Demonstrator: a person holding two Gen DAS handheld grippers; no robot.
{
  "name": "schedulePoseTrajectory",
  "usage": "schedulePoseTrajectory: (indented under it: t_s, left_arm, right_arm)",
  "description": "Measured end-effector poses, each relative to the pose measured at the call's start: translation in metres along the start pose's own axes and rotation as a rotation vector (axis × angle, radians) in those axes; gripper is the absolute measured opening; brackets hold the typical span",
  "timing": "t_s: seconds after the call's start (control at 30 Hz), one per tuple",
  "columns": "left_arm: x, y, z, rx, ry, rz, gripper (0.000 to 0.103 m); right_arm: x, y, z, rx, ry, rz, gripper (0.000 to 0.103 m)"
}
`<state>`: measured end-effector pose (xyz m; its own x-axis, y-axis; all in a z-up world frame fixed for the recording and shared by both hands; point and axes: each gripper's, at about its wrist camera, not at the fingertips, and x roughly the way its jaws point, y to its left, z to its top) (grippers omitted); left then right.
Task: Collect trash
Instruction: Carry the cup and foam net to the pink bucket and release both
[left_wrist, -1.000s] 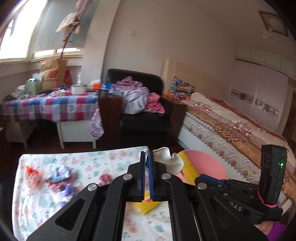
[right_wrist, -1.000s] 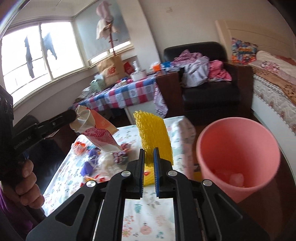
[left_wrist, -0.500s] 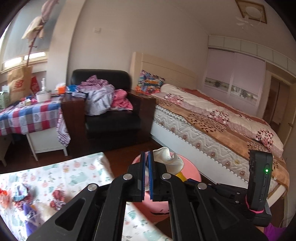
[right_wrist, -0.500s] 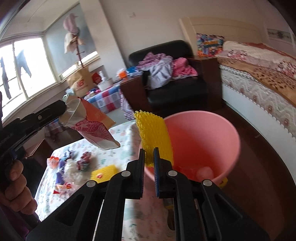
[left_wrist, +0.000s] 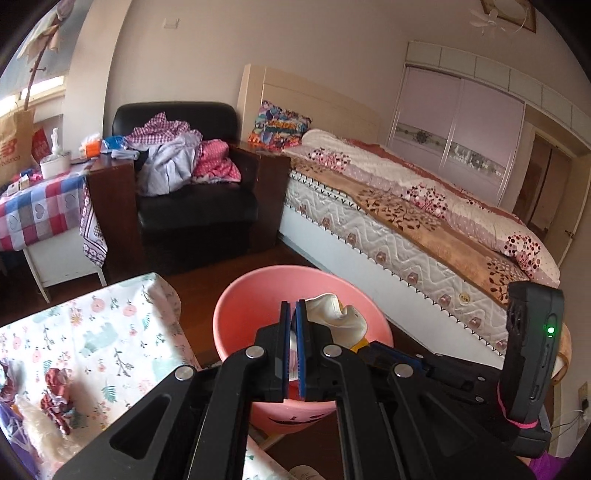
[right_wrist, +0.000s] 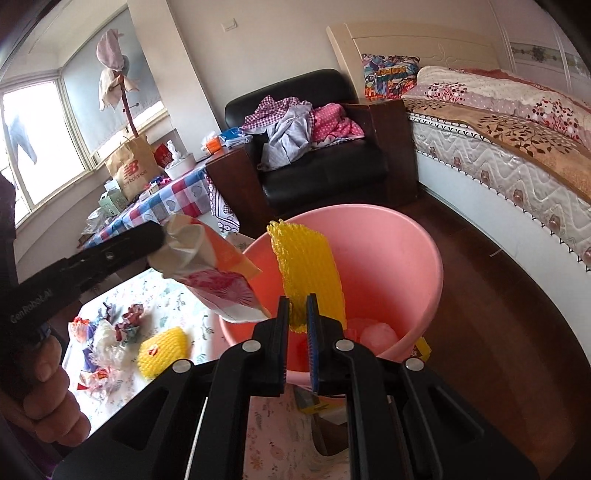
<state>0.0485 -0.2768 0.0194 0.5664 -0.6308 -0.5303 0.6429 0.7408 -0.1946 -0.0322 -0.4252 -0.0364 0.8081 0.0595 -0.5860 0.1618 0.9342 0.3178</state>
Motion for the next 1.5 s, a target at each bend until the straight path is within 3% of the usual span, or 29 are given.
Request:
schedulePoseTrajectory:
  t_s: [0.4,0.73,0.83,0.97,1.13,1.5]
  left_arm:
    - [0.032,0.0,-0.012,0.001,0.067,0.004,0.002]
    - [0.035,0.009,-0.018,-0.031,0.088,0.032,0.003]
    - [0.034,0.011,-0.019,-0.038,0.091,0.035,0.009]
    - [0.03,0.013,-0.019,-0.042,0.086,0.039,0.029]
    - [0.022,0.014,-0.019,-0.043,0.076,0.036,0.031]
    - [0.0,0.028,-0.024,-0.07,0.072,0.059,0.036]
  right_arm:
    - [0.021,-0.007,-0.004,0.006,0.047,-0.029,0.009]
    - [0.029,-0.009,-0.005,0.012,0.073,-0.072,0.01]
    - [0.031,-0.012,-0.005,0.021,0.082,-0.093,0.01]
    - [0.032,-0.012,-0.004,0.015,0.087,-0.123,0.016]
    - [0.024,-0.006,-0.002,-0.003,0.061,-0.148,0.035]
    - [-0.003,0.016,0.009,-0.064,-0.008,-0.185,0.037]
